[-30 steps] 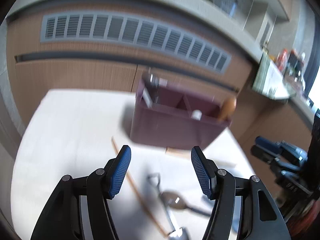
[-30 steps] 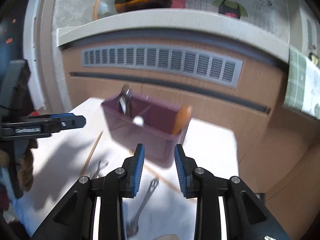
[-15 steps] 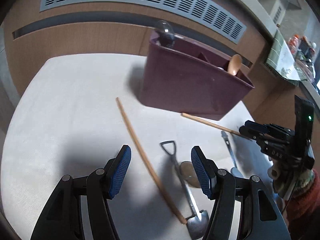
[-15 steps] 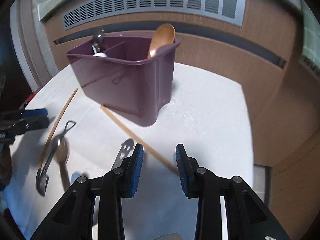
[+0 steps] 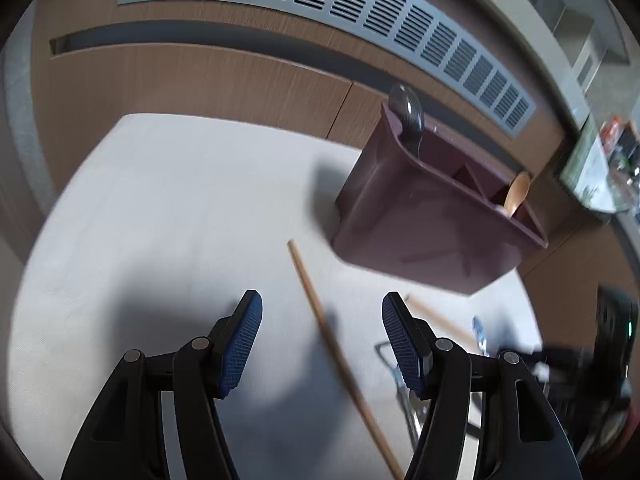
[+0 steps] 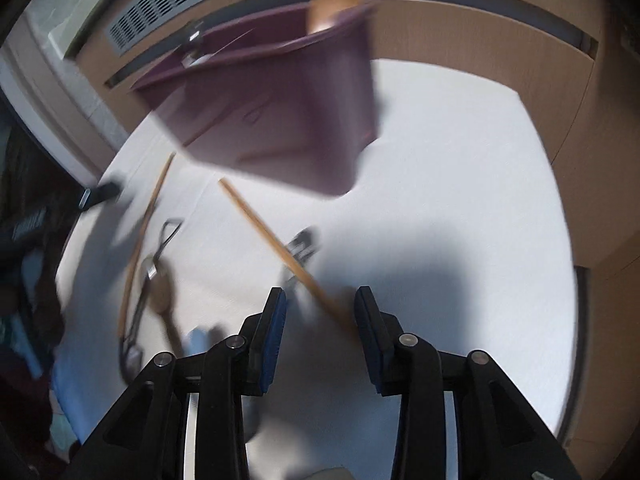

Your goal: Organize utensils

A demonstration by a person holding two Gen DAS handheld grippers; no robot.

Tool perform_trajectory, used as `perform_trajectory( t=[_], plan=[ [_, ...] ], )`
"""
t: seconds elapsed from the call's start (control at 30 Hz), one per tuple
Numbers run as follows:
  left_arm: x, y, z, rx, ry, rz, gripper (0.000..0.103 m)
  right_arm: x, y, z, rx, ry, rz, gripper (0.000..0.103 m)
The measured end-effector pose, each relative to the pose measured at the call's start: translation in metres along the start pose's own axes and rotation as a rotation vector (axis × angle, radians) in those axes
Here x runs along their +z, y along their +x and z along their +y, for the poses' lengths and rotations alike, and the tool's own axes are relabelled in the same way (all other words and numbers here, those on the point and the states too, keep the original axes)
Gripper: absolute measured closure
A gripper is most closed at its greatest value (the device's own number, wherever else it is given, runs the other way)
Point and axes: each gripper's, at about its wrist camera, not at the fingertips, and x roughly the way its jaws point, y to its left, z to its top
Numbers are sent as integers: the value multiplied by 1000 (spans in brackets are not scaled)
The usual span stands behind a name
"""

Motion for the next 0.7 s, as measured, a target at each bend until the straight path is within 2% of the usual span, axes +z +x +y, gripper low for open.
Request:
perform_trajectory(
  t=[0.07, 0.17, 0.23, 0.37, 0.47, 0.57, 0.6, 0.7],
  plan=[
    [-1, 5, 12, -43, -31, 10, 40, -7, -1, 18, 16, -9, 16, 68],
    [-8, 10, 35, -93, -117, 32, 40, -16, -1, 38, -72, -9, 11, 68],
    [-10, 8, 43, -128, -148, 15, 40, -17, -3, 44, -97, 6, 17, 69],
    [-9, 1, 44, -118, -153, -26, 40, -20, -30, 55, -169, -59, -61, 69],
    [-10, -4, 36, -89, -123, -45, 40, -31, -47, 70, -129, -138, -99, 69],
    [-13, -21, 22, -54, -83, -73, 40, -44, -47, 81, -72, -232, -85, 76],
    [-17, -27, 18, -47, -70, -79, 40, -48, -45, 82, -62, -255, -80, 80],
    [-33, -40, 6, -15, -27, -63, 40, -54, -37, 78, -62, -280, -83, 82]
  ],
)
